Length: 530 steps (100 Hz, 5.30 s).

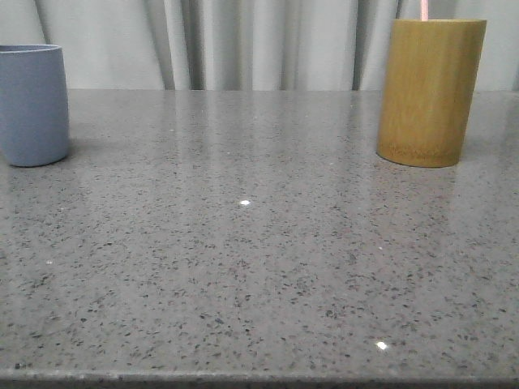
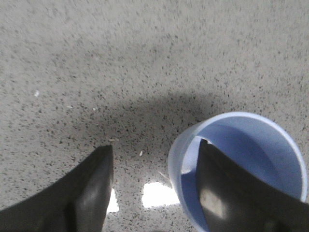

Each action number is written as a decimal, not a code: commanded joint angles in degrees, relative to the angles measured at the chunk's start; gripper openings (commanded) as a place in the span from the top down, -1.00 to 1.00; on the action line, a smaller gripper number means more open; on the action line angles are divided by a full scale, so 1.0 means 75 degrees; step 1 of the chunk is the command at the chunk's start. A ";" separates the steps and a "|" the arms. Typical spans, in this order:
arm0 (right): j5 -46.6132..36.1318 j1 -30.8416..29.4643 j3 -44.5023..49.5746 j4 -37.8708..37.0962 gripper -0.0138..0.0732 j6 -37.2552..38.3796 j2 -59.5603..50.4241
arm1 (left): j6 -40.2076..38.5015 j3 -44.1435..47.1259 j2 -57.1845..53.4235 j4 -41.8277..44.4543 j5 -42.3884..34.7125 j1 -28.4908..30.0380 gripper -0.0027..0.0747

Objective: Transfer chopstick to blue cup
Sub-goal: 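Lower the left gripper onto the light blue cup rim and grasp it, then lift the blue cup with the left gripper and set it beside the bamboo cup, then open the left gripper and withdraw it upward from the blue cup, then lower the right gripper onto the pink chopstick and close on it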

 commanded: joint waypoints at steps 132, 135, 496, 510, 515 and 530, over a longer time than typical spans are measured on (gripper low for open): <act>-0.0663 -0.0040 -0.0260 -0.0026 -0.17 -0.0022 0.0055 | 0.0091 -0.1362 0.0624 -0.1151 0.0639 -0.0862 0.98; -0.0663 -0.0040 -0.0260 -0.0026 -0.17 -0.0022 0.0055 | 0.0091 -0.1464 0.0682 -0.1151 0.0658 -0.1060 0.98; 0.0357 0.1522 -0.5396 0.0727 -0.34 -0.0022 0.5457 | -0.1328 0.2135 -0.3955 0.1715 -0.1287 -0.3155 0.01; 0.0357 0.1522 -0.5714 0.0727 -0.34 -0.0022 0.5952 | -0.1328 0.2135 -0.4029 0.1758 -0.1287 -0.3155 0.01; 0.0361 0.1522 -0.5815 0.0727 -0.34 -0.0022 0.6107 | -0.1328 0.2135 -0.4045 0.1771 -0.1287 -0.3155 0.01; 0.0342 0.1514 -0.6068 0.0727 -0.34 -0.0022 0.6487 | -0.1328 0.2135 -0.4045 0.1771 -0.1272 -0.3155 0.01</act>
